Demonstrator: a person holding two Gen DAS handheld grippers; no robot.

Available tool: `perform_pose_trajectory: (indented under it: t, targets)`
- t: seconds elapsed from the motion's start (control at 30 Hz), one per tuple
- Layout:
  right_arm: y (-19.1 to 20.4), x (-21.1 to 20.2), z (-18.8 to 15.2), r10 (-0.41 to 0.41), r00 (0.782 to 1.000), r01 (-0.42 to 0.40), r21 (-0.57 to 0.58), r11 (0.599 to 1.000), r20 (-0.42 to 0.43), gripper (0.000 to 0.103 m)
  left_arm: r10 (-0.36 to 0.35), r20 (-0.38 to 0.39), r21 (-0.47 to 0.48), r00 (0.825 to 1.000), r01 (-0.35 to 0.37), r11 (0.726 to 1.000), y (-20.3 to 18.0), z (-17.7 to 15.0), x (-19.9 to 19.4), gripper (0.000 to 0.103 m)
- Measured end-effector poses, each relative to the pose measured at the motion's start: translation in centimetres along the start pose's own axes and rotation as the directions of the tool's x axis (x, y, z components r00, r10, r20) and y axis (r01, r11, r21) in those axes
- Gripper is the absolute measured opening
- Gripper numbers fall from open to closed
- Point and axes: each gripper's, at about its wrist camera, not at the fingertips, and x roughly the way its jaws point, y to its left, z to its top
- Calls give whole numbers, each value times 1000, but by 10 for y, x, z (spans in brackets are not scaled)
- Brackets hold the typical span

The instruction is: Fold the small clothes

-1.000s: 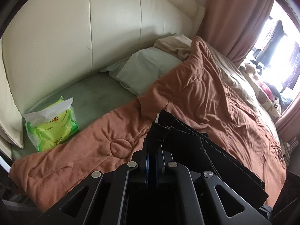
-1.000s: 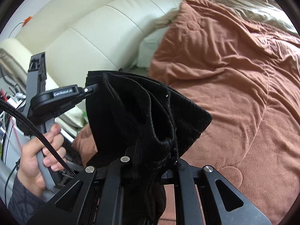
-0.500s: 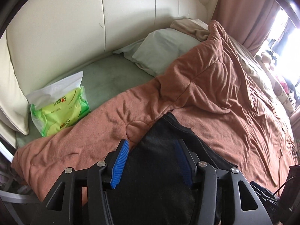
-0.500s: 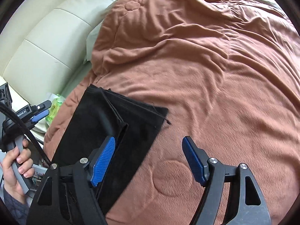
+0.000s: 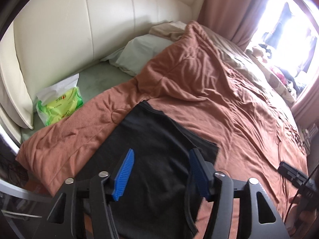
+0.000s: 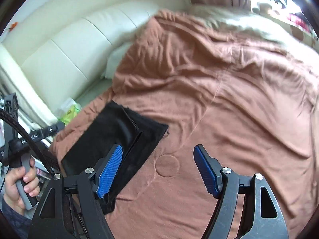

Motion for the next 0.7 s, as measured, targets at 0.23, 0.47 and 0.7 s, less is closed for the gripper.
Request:
perform_pose_trajectory:
  t: [0.23, 0.47, 0.7]
  targets:
    - [-10, -82, -19, 54, 999, -54, -22, 998, 3, 73, -54, 38, 60, 998, 52, 997, -41, -20, -78, 84]
    - [-24, -159, -32, 56, 995, -56, -7, 998, 88, 83, -54, 109, 79, 993, 46, 996, -67, -40, -143, 100]
    - [-16, -230, -64, 42, 988, -33, -65, 997, 149, 103, -50, 126, 123, 991, 34, 992, -93, -61, -186, 102]
